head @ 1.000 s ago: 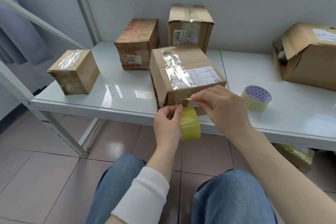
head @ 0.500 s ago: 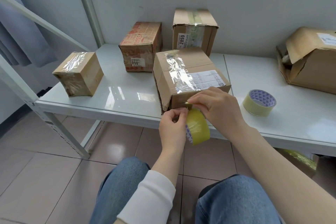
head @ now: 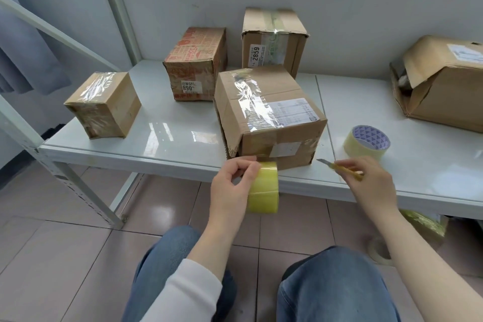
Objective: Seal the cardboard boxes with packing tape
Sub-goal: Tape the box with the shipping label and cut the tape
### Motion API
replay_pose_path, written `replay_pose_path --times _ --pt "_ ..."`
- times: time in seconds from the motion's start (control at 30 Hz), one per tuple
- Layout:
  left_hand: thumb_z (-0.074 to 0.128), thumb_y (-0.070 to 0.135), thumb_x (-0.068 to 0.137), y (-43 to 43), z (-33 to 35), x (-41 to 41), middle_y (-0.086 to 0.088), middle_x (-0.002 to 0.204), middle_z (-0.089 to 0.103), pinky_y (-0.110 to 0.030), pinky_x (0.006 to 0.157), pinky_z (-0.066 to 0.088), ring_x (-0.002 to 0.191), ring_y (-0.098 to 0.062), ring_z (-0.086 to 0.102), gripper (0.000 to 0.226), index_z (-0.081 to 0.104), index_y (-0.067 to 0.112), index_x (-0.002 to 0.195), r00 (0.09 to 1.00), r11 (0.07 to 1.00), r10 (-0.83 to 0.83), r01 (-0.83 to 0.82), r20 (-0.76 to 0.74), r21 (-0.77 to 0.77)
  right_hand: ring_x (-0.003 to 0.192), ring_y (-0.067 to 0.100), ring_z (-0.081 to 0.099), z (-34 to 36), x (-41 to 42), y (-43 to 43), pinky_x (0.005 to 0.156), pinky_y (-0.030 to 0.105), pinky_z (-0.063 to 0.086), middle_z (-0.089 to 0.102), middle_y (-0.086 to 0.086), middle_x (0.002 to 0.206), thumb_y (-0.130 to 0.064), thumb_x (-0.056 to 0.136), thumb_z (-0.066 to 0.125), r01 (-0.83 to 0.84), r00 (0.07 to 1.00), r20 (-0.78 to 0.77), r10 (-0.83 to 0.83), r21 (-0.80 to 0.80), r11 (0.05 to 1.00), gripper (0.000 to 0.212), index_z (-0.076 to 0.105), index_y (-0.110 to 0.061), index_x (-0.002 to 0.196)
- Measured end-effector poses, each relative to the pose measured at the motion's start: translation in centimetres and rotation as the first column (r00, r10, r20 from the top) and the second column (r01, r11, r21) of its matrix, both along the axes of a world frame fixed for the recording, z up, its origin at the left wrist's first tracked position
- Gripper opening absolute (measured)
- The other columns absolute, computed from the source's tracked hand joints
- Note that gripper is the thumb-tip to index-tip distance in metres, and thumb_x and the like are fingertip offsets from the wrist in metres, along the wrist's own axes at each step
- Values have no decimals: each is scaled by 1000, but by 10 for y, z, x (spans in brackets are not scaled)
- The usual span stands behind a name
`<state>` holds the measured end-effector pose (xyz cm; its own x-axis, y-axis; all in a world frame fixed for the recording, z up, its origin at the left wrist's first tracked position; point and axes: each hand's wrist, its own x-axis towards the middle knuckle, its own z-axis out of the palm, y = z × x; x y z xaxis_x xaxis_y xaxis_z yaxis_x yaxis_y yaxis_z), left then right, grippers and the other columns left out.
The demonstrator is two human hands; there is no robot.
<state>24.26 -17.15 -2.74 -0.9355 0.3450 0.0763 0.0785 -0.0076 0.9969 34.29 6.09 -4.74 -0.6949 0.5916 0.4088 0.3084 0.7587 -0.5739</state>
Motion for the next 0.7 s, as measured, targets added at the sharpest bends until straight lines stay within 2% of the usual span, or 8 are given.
replay_pose_path --times 0.07,0.17,0.23,0.33,0.43,0.53,0.63,0.7 --pt "62 24 88 -5 12 -4 17 94 65 -27 77 47 89 -5 58 6 63 24 83 1000 999 -3 4 -21 47 90 26 62 -15 4 14 71 31 45 68 5 95 -25 83 68 156 982 121 -142 -122 980 17 68 -17 98" --pt "63 26 83 -10 32 -14 14 81 64 -21 67 47 75 -1 57 7 62 22 77 1000 981 9 -8 -5 193 95 28 58 -21 -6 23 75 35 46 68 7 99 -28 86 65 225 965 176 -193 -185 957 16 67 -17 98" --pt "64 26 81 -14 41 -21 14 75 64 -27 65 47 72 -4 57 12 64 25 69 999 965 16 -28 51 260 97 31 54 -22 -13 26 75 37 45 67 10 101 -28 87 63 251 953 205 -224 -120 960 18 68 -16 98" --pt "58 15 90 -26 48 -34 14 70 63 -31 66 44 71 -9 54 35 65 28 58 990 948 54 -91 127 304 102 37 46 -20 -18 27 78 38 39 61 15 112 -30 90 57 305 897 313 -313 75 949 27 69 -14 108" --pt "61 19 86 -51 45 -57 12 83 68 -29 67 47 76 -13 58 24 63 23 62 968 929 -19 -76 251 363 107 37 46 -5 -27 14 86 37 35 58 19 116 -27 91 56 310 941 130 -314 46 950 32 63 -11 118" --pt "61 28 77 -74 26 -82 3 116 67 -32 74 54 89 -17 64 13 55 21 70 873 911 -214 17 439 411 115 29 47 29 -47 -21 96 35 33 57 11 122 -34 91 55 177 977 -101 -187 -95 980 38 57 -14 124" --pt "64 25 79 -75 7 -97 -9 131 59 -38 86 49 93 -24 64 16 59 20 65 753 918 -309 76 581 390 123 21 43 60 -71 -51 99 32 34 50 5 132 -43 91 52 57 984 -142 -105 -309 949 48 46 -22 134" --pt "63 25 79 -66 1 -104 -11 126 61 -34 79 54 92 -25 64 18 61 20 62 720 922 -325 99 613 374 122 19 42 67 -86 -59 98 29 32 46 5 132 -43 90 53 41 992 -102 -80 -341 939 51 42 -25 137"
